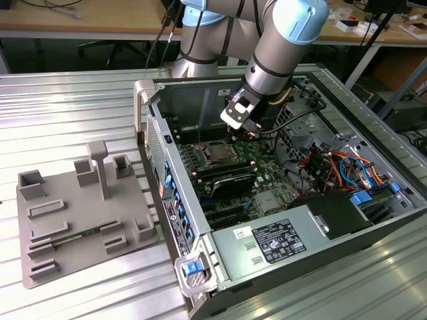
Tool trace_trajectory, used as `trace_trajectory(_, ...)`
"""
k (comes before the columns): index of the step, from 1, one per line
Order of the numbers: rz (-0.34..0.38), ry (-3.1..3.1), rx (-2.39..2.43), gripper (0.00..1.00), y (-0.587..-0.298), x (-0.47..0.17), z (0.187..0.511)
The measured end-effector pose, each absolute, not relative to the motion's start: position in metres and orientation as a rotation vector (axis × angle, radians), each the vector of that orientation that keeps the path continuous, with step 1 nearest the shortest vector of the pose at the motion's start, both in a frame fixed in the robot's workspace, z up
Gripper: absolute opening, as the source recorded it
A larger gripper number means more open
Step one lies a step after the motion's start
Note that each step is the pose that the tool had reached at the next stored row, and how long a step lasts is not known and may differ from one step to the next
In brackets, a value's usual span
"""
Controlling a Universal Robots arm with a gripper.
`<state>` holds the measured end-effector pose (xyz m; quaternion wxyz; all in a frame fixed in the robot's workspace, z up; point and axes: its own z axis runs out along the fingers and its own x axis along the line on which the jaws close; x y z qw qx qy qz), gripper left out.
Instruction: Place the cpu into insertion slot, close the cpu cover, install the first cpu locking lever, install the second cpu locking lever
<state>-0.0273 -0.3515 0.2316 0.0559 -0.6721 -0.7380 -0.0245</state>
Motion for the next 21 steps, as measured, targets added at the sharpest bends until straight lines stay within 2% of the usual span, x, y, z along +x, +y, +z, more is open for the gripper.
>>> trace_trajectory(21, -0.074, -2.239, -2.039, 0.11, -0.3515, -0.0309, 0.2278)
